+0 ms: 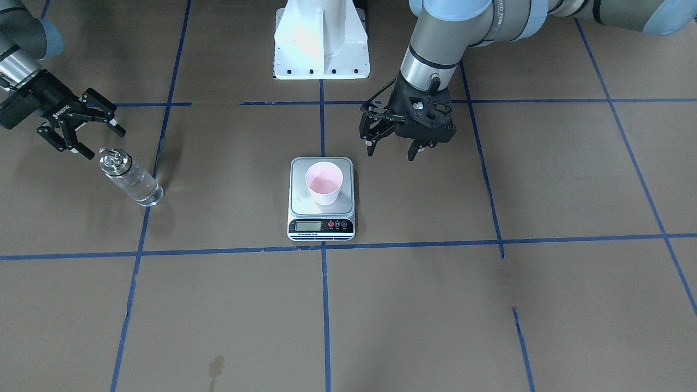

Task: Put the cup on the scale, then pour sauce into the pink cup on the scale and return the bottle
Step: 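Move the right gripper to the glass bottle while the left arm withdraws, then close the right gripper around the glass bottle body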

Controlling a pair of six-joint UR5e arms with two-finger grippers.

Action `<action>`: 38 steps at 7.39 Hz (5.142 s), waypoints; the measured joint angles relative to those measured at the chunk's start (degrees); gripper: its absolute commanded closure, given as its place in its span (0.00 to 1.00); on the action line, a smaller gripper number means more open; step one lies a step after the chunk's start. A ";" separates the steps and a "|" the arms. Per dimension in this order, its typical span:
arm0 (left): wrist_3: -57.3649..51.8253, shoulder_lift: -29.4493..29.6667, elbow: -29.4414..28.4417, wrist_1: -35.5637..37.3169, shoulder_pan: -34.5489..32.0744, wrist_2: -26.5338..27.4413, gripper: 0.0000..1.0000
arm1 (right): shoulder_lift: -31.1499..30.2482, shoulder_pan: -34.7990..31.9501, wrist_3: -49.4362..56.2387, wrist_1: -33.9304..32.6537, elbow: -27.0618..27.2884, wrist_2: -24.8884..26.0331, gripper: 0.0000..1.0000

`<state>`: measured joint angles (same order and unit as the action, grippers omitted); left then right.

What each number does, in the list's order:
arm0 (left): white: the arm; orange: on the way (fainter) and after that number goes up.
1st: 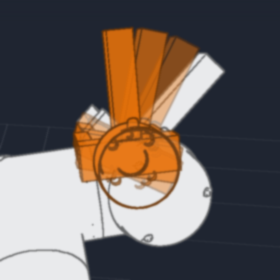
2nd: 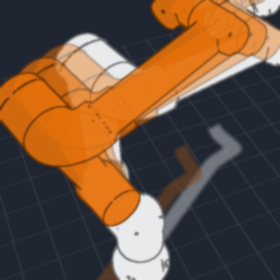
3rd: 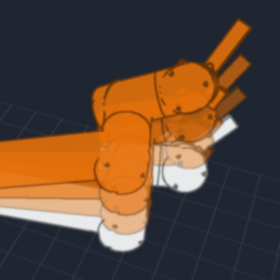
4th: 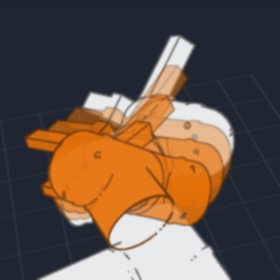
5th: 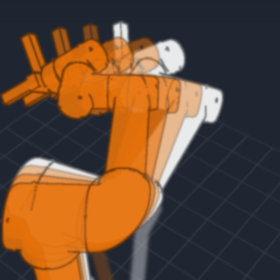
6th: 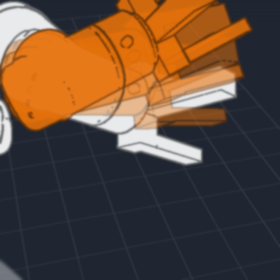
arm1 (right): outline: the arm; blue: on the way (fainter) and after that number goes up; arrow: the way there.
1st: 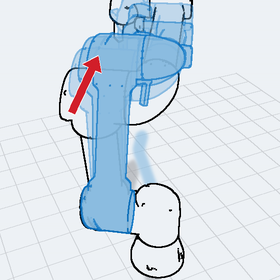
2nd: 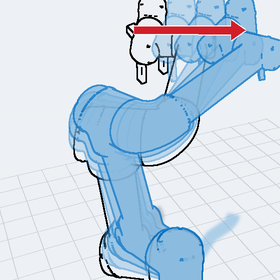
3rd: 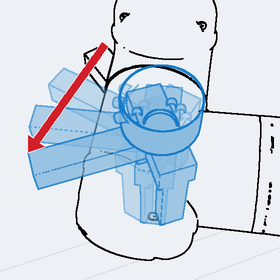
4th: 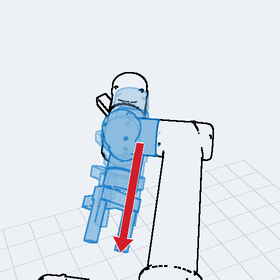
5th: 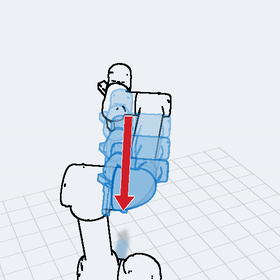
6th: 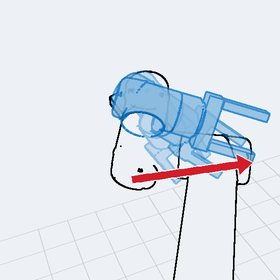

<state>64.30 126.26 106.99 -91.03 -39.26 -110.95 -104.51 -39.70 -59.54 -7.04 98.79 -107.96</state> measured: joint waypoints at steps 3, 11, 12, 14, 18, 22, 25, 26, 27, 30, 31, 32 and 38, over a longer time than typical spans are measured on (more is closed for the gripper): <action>0.04 0.01 0.06 0.06 -0.02 0.03 0.16 | -0.01 8.88 0.79 -0.09 0.82 14.85 0.02; 0.55 -0.01 0.24 0.06 -0.08 0.09 0.09 | -1.77 24.90 0.04 -0.88 0.74 52.69 0.02; 0.51 -0.06 0.23 0.07 -0.13 0.11 0.09 | -1.56 25.94 0.04 -1.17 0.67 56.26 0.02; 0.30 -0.15 0.16 0.11 -0.47 0.16 0.09 | -0.72 27.83 0.03 -3.09 0.50 62.55 0.02; -9.12 -5.14 0.29 -0.46 -6.26 -0.02 0.09 | 3.63 28.36 0.09 -7.51 -0.67 68.04 0.02; -17.18 -8.13 0.28 -0.55 -10.92 -0.04 0.09 | 4.84 28.42 0.08 -8.57 -1.70 70.39 0.02; -19.24 -9.03 0.24 -0.55 -12.05 0.03 0.09 | 4.95 28.38 -1.28 -8.97 -2.39 72.81 0.04; -19.56 -9.18 0.25 -0.55 -12.23 0.03 0.09 | 5.24 28.34 -1.94 -9.97 -2.44 73.31 0.04; -19.68 -9.22 0.29 -0.53 -12.29 0.03 0.09 | 5.69 28.31 -2.26 -10.77 -2.59 73.74 0.04; -19.68 -9.20 0.32 -0.47 -12.33 0.03 0.09 | 6.91 28.28 -2.42 -12.41 -3.08 74.35 0.04; -19.66 -9.20 0.33 -0.46 -12.33 0.03 0.09 | 7.23 28.28 -2.43 -12.73 -3.30 74.37 0.04; -19.65 -9.20 0.33 -0.46 -12.33 0.03 0.09 | 7.63 28.27 -2.43 -13.06 -3.59 74.38 0.04; -19.65 -9.28 0.53 -0.46 -12.33 0.03 0.09 | 9.43 27.39 -2.43 -13.72 -5.22 74.31 0.04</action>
<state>44.65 116.98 107.51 -91.49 -51.59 -110.92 -95.09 -12.31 -61.96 -20.76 93.57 -33.65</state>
